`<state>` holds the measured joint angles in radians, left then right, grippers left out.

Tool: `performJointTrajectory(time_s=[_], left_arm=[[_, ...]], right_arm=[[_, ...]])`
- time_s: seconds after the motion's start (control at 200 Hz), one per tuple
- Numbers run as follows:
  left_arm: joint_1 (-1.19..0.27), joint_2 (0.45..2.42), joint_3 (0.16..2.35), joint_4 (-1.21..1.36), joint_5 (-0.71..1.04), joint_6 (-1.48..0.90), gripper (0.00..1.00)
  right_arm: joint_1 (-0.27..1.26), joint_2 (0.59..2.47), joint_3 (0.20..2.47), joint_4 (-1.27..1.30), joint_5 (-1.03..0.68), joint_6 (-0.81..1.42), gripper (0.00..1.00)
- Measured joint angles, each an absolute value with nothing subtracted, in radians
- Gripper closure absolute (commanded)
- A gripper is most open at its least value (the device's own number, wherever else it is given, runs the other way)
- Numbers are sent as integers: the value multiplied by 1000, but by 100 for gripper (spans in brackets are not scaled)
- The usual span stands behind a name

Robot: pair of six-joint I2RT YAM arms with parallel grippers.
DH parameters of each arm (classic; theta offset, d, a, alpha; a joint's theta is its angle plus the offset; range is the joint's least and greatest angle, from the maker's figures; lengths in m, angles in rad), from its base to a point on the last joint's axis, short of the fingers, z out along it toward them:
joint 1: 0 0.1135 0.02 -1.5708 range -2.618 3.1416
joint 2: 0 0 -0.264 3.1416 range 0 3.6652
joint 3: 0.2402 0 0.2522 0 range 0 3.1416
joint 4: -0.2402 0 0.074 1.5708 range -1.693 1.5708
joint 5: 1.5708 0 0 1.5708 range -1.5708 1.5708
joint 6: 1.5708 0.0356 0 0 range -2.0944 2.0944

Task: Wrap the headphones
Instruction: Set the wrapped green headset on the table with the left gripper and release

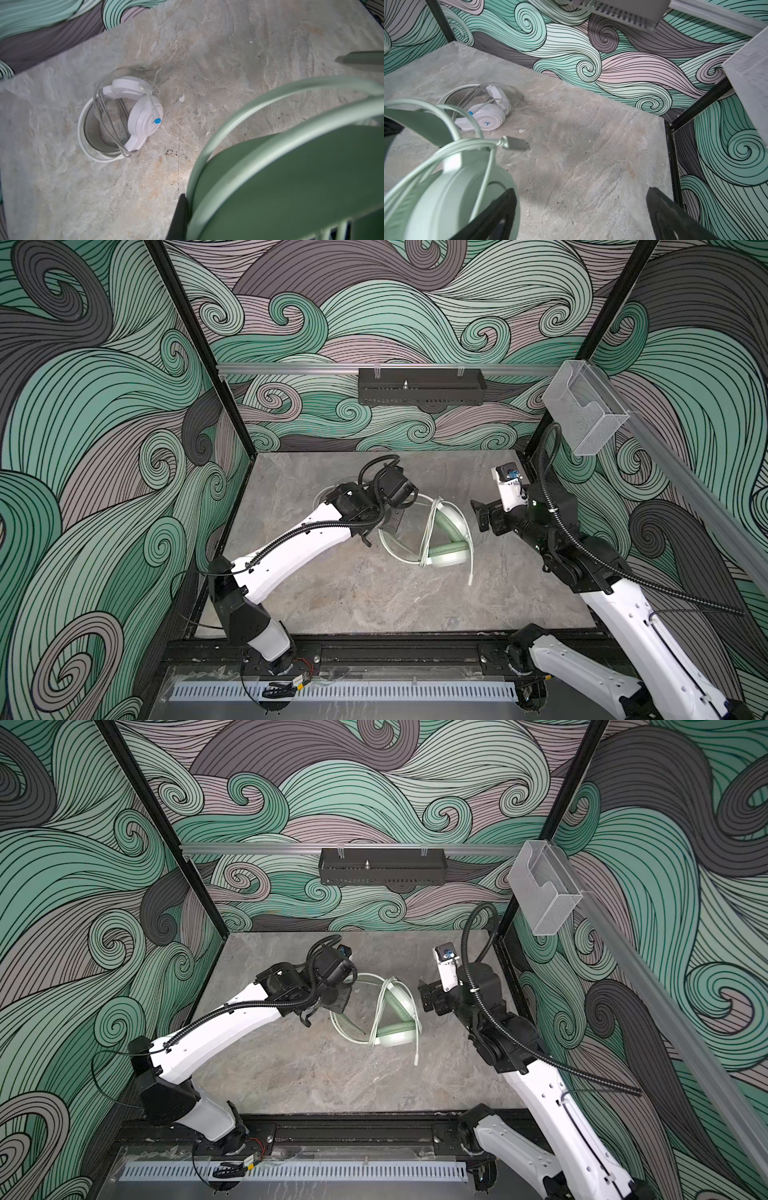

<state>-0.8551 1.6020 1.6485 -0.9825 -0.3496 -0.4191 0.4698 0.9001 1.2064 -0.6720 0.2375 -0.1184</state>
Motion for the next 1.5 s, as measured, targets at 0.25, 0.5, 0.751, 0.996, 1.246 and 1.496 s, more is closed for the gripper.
performJointTrajectory(time_s=[0.25,0.5,0.751,0.996,1.246,1.496], left_arm=[[-805,1848,1789,-949,-339,-496,100],[-780,2152,2036,-947,-323,-536,100],[-725,2315,2178,-950,-252,-559,100],[-702,2393,2216,-949,-202,-590,100],[-702,2440,2225,-950,-185,-612,99],[-702,2466,2231,-955,-178,-630,91]], right_arm=[[480,861,1221,-709,262,-120,1],[501,857,1221,-719,279,-140,1],[530,858,1221,-716,289,-168,1],[541,865,1217,-706,295,-183,1],[546,863,1215,-699,307,-187,1],[546,857,1215,-699,308,-188,1]])
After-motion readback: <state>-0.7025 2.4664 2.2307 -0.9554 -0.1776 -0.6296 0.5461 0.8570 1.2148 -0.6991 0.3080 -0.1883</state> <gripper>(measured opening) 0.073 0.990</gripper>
